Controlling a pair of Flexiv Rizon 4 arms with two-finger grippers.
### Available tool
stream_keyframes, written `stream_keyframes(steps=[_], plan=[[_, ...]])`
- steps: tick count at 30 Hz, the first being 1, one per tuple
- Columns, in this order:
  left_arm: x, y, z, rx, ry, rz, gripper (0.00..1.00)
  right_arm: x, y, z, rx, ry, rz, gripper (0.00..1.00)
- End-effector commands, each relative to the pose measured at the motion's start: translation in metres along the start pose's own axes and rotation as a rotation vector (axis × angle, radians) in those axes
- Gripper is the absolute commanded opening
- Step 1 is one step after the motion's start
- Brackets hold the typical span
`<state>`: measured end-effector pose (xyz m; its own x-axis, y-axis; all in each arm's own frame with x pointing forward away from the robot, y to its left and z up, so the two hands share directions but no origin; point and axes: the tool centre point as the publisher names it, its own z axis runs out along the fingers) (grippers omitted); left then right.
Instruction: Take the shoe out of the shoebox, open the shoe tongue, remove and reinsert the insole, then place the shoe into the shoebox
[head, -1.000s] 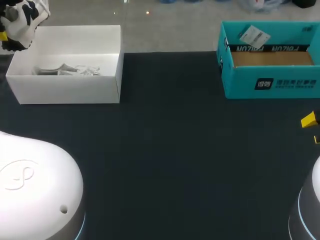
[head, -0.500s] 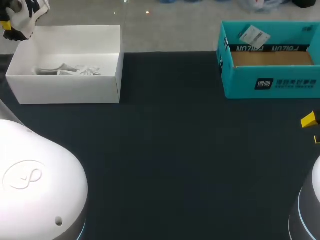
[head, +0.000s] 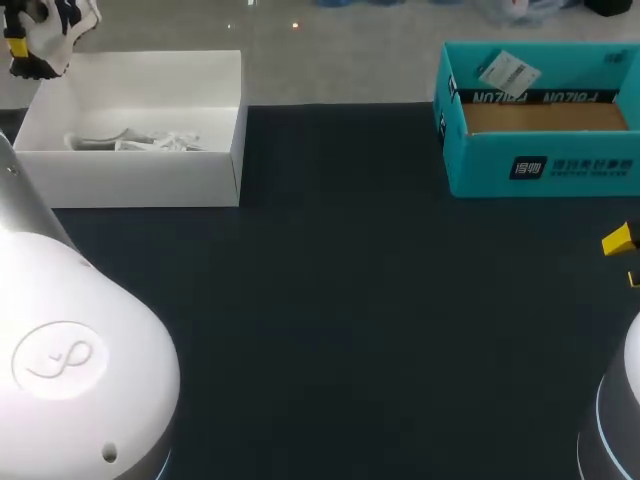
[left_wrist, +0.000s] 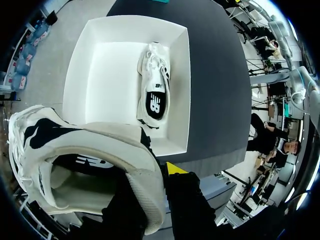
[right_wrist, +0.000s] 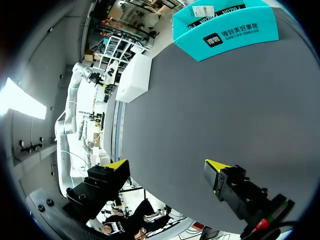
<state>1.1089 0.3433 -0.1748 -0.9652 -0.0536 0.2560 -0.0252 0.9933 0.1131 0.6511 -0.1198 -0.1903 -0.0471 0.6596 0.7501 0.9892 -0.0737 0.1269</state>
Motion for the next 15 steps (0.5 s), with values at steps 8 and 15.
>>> stream_keyframes(steps=[8, 15], plan=[[-0.0050, 0.0046, -0.0052, 0.000, -0.024, 0.061, 0.00, 0.0003, -0.0016, 0.0002, -0.002, -0.002, 0.000, 1.00], [-0.0089, 0.0116, -0.0121, 0.040, -0.177, 0.561, 0.00, 0.0003, -0.0016, 0.0002, -0.002, -0.002, 0.000, 1.00]])
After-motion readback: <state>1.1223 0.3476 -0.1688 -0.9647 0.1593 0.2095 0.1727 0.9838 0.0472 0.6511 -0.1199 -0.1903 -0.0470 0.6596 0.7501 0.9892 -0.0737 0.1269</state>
